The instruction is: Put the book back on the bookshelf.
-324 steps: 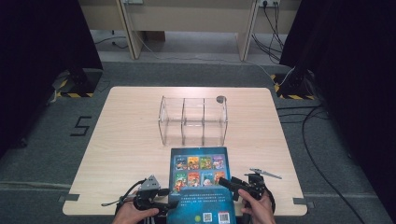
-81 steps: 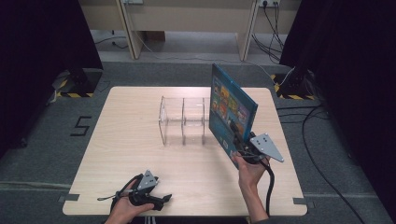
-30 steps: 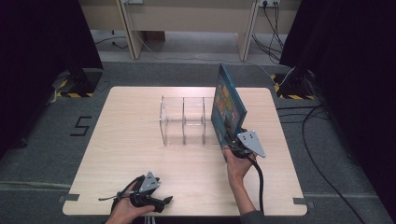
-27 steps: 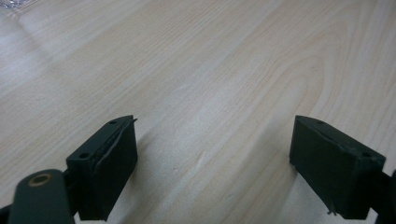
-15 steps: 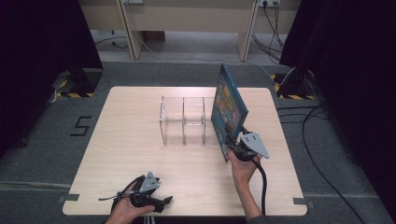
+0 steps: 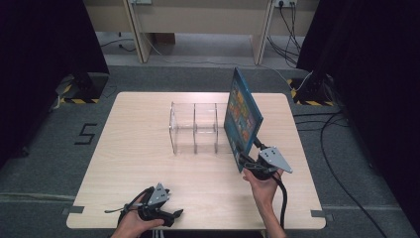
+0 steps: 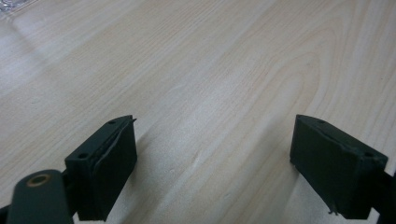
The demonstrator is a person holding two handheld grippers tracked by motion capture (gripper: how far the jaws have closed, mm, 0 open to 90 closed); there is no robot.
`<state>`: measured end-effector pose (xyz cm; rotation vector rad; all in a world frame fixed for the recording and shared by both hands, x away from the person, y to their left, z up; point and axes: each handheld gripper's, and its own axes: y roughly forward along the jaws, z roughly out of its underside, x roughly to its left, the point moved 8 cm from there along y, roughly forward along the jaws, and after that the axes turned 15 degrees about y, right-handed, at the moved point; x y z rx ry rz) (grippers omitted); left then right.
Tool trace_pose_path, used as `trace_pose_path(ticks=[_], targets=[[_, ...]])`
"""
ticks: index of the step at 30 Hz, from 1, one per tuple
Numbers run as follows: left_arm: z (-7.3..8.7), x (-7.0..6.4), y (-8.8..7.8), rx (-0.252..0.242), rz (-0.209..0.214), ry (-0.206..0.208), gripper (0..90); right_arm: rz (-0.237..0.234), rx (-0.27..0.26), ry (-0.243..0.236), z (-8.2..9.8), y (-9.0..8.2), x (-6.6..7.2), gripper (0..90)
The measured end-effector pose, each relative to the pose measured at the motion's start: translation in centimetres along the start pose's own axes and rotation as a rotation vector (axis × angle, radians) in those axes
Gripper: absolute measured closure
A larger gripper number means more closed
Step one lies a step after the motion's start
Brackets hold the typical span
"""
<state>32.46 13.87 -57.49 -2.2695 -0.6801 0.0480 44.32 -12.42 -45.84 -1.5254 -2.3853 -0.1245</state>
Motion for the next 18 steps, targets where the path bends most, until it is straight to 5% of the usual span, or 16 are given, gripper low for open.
trace_pose_path(ticks=[7,12,18], targets=[[0.0,-0.1,0.0,0.004,0.006,0.005,13.7,-0.002,0.055,0.044,1.0,-1.2,-0.4,35.3],[0.0,-0.1,0.0,0.004,0.008,0.006,13.6,0.013,0.088,0.073,1.7,-2.7,-1.2,41.4],[-0.1,-0.2,0.1,0.001,0.01,0.009,13.6,-0.031,0.15,0.081,3.0,-3.9,-1.2,53.6]])
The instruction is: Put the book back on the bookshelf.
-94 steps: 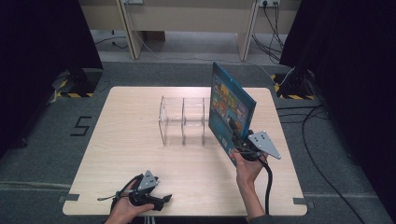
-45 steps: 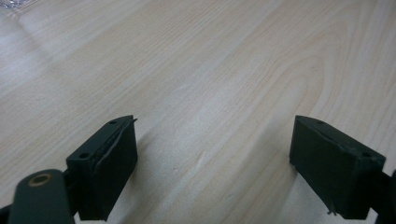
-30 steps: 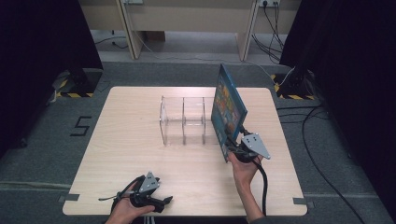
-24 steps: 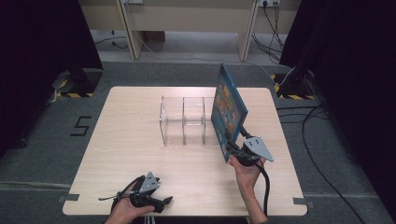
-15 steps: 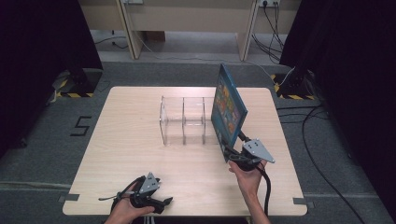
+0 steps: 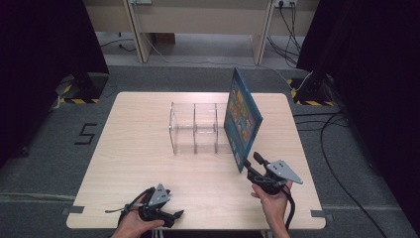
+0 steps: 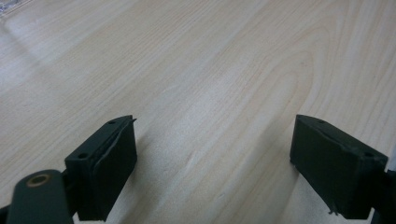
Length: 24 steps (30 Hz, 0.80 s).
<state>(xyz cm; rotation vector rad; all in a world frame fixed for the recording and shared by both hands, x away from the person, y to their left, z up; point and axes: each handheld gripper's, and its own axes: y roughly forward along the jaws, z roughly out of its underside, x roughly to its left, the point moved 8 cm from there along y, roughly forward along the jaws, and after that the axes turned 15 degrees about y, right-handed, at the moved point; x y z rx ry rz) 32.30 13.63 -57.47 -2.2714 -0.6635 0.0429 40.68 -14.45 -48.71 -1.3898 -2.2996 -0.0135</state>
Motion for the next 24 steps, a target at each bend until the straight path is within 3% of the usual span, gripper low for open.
trace_pose_path(ticks=[6,10,14,24], targets=[[0.0,0.0,0.0,0.0,0.0,0.001,13.6,0.004,0.038,0.003,0.7,0.8,-0.2,59.1],[-0.1,-0.1,0.1,-0.001,0.002,0.004,13.5,-0.013,0.042,0.145,0.9,1.4,-0.8,64.2],[-0.1,-0.1,0.1,-0.002,0.002,0.005,13.5,-0.04,0.057,0.213,1.1,2.0,-0.7,65.7],[-0.1,-0.1,0.1,-0.005,0.001,0.004,13.4,-0.04,0.046,0.258,1.2,2.3,-0.5,71.1]])
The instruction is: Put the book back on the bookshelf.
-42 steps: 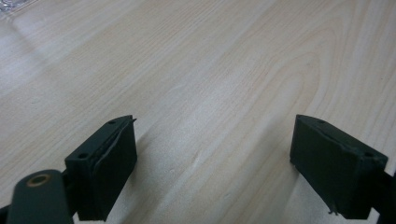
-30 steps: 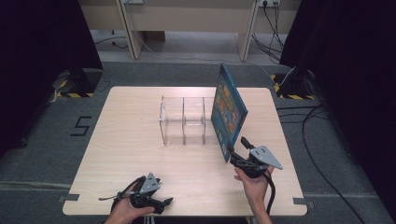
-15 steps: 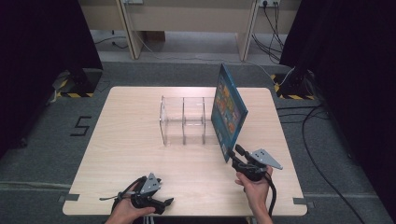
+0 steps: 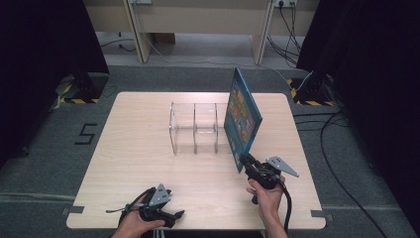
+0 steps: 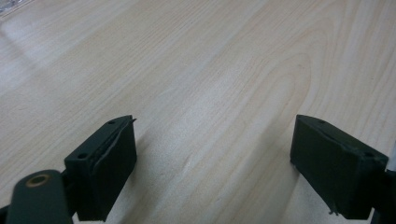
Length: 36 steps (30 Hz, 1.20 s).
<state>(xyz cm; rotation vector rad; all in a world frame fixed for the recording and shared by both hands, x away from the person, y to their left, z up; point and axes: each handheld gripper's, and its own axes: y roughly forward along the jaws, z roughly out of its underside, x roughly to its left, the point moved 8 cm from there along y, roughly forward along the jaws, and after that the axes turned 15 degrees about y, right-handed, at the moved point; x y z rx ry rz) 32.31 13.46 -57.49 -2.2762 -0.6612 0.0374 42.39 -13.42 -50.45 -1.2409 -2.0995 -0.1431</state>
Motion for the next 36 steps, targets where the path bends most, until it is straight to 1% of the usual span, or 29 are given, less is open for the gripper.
trace_pose_path(ticks=[1,3,4,6,9,15,25,26,27,32,33,36], targets=[[0.0,0.0,0.0,0.0,0.0,0.0,13.5,0.0,0.001,0.013,0.01,0.01,0.03,71.0],[-0.01,-0.01,0.01,0.0,0.0,0.0,13.5,-0.003,-0.002,0.01,0.02,0.07,0.1,70.9],[-0.02,-0.01,0.01,0.0,0.0,0.0,13.4,-0.009,-0.001,0.02,0.05,0.11,0.15,70.6],[-0.02,-0.01,0.01,-0.001,0.0,0.0,13.5,-0.007,-0.003,0.015,0.05,0.15,0.17,70.8],[-0.02,-0.01,0.02,-0.001,0.0,0.0,13.5,-0.01,0.001,0.022,0.05,0.17,0.15,70.6],[-0.03,-0.02,0.03,-0.002,0.0,0.0,13.5,-0.011,-0.001,0.02,0.03,0.23,0.14,70.5],[-0.02,-0.02,0.02,-0.001,0.001,0.001,13.5,-0.025,0.005,0.036,0.1,0.35,0.22,68.9],[-0.02,-0.02,0.02,-0.001,0.001,0.001,13.5,-0.025,0.009,0.044,0.16,0.35,0.26,68.1],[-0.02,-0.02,0.02,-0.001,0.001,0.001,13.5,-0.024,0.01,0.04,0.17,0.38,0.23,66.2],[-0.02,-0.02,0.01,-0.001,0.002,0.002,13.5,0.017,0.014,0.014,0.26,0.4,-0.11,54.2],[-0.02,-0.02,0.02,-0.002,0.002,0.002,13.5,0.026,0.013,0.017,0.23,0.38,-0.2,52.1],[-0.02,-0.02,0.02,-0.002,0.001,0.002,13.5,0.024,0.014,0.016,0.15,0.3,-0.24,47.4]])
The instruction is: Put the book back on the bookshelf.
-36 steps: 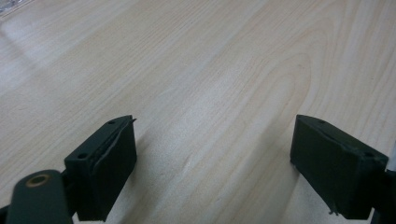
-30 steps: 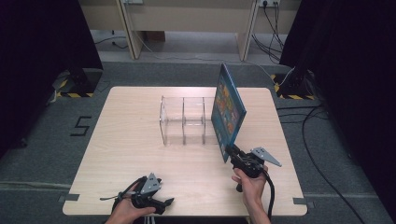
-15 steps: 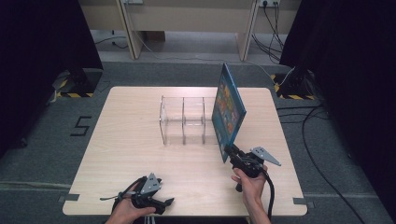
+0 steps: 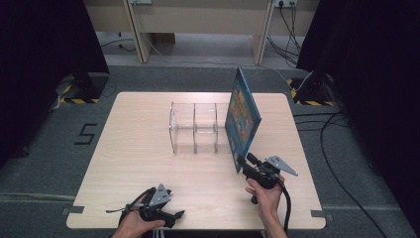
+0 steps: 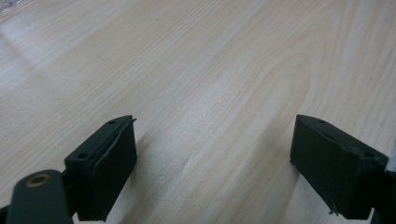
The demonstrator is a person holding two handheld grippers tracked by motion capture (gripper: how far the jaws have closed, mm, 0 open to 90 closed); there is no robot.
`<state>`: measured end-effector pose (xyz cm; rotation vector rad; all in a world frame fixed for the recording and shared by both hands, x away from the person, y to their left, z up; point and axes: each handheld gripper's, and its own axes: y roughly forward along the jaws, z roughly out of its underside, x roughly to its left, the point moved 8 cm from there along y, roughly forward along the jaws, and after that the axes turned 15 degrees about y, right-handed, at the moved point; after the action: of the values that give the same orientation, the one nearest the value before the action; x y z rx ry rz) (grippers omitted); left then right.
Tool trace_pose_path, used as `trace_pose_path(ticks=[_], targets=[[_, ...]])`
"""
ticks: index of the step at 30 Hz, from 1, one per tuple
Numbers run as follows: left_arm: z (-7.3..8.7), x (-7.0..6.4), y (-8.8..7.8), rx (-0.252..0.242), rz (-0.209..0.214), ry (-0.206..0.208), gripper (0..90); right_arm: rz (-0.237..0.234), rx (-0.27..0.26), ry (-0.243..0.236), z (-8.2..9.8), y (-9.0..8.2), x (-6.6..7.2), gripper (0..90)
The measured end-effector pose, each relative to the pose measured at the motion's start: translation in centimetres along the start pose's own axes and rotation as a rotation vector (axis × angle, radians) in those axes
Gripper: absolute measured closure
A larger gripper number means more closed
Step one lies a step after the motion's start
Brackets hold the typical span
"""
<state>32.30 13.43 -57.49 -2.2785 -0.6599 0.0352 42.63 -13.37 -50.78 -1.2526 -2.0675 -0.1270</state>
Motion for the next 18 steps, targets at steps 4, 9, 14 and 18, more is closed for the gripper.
trace_pose_path(ticks=[4,9,14,18], targets=[[0.0,0.0,0.0,0.0,0.0,0.0,13.5,-0.005,0.014,-0.012,0.15,-0.05,0.12,39.2],[0.01,-0.01,-0.01,0.0,0.001,0.001,13.5,0.007,-0.005,-0.07,0.16,-0.3,0.48,21.8],[0.01,-0.02,-0.02,0.0,0.001,0.001,13.5,0.032,-0.024,-0.159,0.39,-0.71,0.82,15.9],[0.02,-0.02,-0.03,0.001,0.003,0.002,13.5,0.029,-0.028,-0.145,0.42,-0.94,0.95,15.7]])
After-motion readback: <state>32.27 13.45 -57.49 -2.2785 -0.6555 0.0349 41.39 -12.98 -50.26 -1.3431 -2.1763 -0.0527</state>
